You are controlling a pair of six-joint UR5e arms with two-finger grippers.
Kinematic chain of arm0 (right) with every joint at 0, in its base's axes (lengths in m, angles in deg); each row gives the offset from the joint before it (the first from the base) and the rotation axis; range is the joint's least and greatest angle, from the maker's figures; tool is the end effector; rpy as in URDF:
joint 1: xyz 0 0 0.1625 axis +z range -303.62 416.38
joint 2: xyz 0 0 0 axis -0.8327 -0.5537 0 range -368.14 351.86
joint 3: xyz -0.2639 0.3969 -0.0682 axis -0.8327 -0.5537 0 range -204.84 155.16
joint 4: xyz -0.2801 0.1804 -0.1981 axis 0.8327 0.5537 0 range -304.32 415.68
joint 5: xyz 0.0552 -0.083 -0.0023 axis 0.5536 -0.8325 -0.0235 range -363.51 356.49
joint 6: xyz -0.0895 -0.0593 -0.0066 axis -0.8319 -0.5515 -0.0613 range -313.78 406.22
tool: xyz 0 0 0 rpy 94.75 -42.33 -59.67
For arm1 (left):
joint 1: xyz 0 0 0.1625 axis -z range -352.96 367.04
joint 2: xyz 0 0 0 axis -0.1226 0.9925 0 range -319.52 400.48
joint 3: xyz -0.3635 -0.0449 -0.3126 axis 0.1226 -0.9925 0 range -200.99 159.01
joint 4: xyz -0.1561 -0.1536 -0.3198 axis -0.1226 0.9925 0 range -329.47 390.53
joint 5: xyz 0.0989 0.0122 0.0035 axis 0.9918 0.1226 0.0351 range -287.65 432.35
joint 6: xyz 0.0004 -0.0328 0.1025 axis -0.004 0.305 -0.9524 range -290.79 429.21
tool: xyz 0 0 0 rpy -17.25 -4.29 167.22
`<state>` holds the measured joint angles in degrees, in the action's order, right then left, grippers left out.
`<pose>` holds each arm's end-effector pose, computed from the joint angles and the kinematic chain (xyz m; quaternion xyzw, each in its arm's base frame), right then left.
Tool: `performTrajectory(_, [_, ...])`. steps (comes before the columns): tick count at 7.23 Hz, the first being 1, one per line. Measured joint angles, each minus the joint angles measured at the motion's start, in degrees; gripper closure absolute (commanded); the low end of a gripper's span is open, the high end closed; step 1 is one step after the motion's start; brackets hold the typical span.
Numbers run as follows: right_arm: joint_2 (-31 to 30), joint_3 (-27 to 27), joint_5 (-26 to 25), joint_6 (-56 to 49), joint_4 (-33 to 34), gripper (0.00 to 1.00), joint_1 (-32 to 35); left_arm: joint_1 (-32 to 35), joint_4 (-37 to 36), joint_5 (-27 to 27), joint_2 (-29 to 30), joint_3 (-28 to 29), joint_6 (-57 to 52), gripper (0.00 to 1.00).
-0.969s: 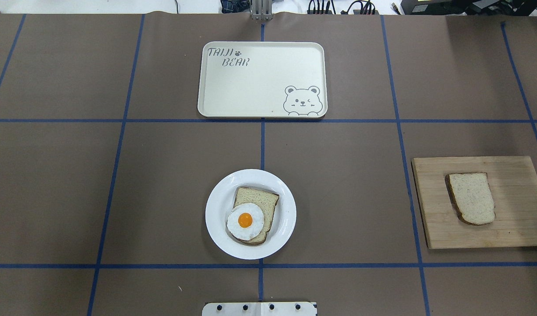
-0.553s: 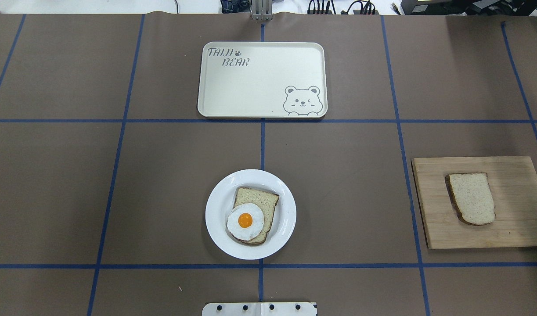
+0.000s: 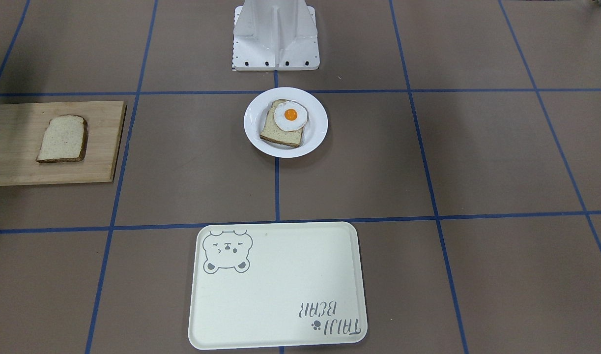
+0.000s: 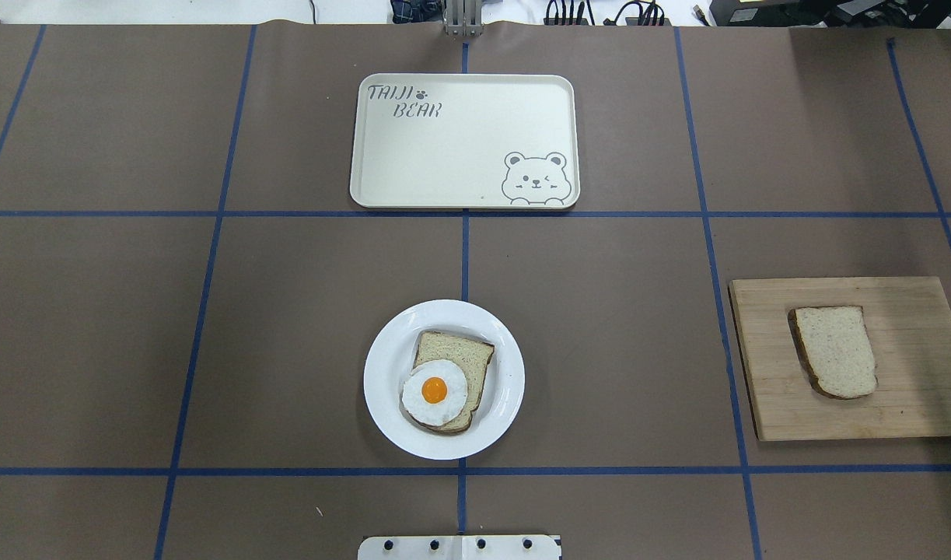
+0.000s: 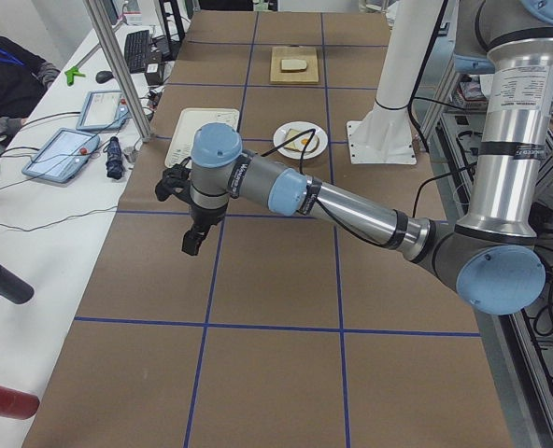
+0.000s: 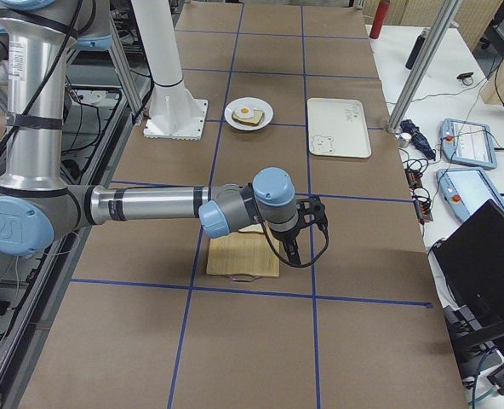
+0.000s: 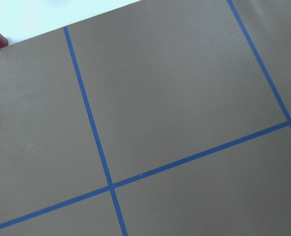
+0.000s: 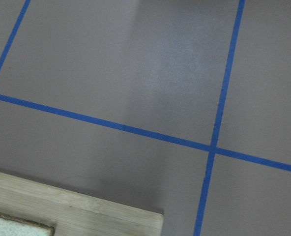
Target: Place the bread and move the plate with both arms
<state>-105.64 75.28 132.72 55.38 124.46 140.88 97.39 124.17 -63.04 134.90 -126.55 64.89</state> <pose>0.0150 -0.4254 0.6510 0.1393 -0.4053 -0.0523 0.9020 -0.0597 -0.5004 0.5476 0.2039 0.3696 0.1102 0.8998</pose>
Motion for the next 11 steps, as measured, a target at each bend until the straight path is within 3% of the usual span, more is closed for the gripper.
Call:
performTrajectory(2, [-1.9, -0.7, -0.1, 14.6, -8.1, 0.01, -6.9, 0.0, 4.8, 0.1, -2.1, 0.0, 1.9, 0.02])
performTrajectory(4, [-3.8, -1.6, -4.5, 31.3, -20.1, 0.05, -16.4, 0.0, 6.4, 0.1, -2.9, -0.2, 3.1, 0.02])
performTrajectory(7, [-4.1, -7.3, -11.2, 44.8, -36.3, 0.34, -27.2, 0.0, 6.7, 0.3, -3.4, -0.3, 3.2, 0.02])
performTrajectory(9, [-4.1, -8.5, -12.8, 46.4, -38.9, 0.58, -30.0, 0.0, 6.7, 0.3, -3.4, -0.3, 3.2, 0.02])
performTrajectory(11, [-4.1, -8.5, -13.0, 46.5, -39.2, 0.63, -30.9, 0.0, 6.7, 0.3, -3.4, -0.3, 3.2, 0.02])
